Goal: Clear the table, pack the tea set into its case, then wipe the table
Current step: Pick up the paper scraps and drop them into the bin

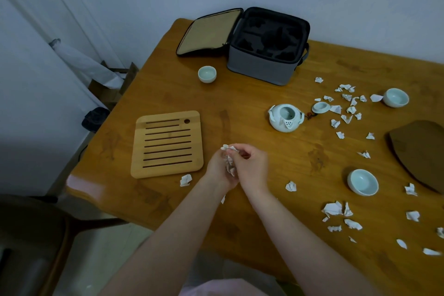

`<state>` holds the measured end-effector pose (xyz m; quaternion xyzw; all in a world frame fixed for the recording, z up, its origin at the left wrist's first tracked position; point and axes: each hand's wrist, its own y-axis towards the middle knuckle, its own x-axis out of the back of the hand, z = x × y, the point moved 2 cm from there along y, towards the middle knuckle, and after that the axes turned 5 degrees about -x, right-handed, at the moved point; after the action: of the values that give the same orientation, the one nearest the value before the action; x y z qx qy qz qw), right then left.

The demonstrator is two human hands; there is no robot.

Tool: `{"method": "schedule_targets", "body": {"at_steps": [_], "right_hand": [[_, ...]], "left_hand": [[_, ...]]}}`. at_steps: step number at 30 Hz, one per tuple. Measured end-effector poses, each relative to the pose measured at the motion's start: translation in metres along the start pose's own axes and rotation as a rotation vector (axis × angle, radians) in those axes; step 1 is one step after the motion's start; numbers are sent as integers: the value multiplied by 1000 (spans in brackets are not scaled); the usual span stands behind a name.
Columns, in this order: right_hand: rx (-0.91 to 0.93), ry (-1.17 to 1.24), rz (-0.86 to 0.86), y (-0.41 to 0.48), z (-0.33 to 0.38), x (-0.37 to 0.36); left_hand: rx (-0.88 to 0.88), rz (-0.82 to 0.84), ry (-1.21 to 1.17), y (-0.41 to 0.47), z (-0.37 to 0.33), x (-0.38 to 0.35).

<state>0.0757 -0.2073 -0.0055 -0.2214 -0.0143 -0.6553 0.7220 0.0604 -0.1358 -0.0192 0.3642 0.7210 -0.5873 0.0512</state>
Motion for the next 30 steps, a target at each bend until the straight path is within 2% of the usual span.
{"method": "schedule_targets", "body": {"at_steps": [4, 8, 13, 17, 20, 23, 27, 30], "right_hand": [[159, -161, -10, -5, -1, -9], [367, -318, -36, -12, -1, -12], [639, -552, -118, -16, -7, -19], [746, -622, -75, -18, -8, -20], [752, -512, -53, -20, -7, -17], [668, -478, -35, -18, -9, -9], [583, -522, 8, -8, -22, 2], [554, -601, 109, -6, -35, 8]], "left_hand": [[6, 3, -98, -13, -4, -7], [-33, -62, -9, -16, -9, -4], [7, -125, 102, -24, -16, 1], [8, -171, 135, -24, -22, 8], [25, -149, 30, -19, -26, 12], [-67, -209, -8, -9, -34, 25], [-281, -326, 262, -10, -49, 43], [-416, -374, 502, -12, -59, 57]]}}
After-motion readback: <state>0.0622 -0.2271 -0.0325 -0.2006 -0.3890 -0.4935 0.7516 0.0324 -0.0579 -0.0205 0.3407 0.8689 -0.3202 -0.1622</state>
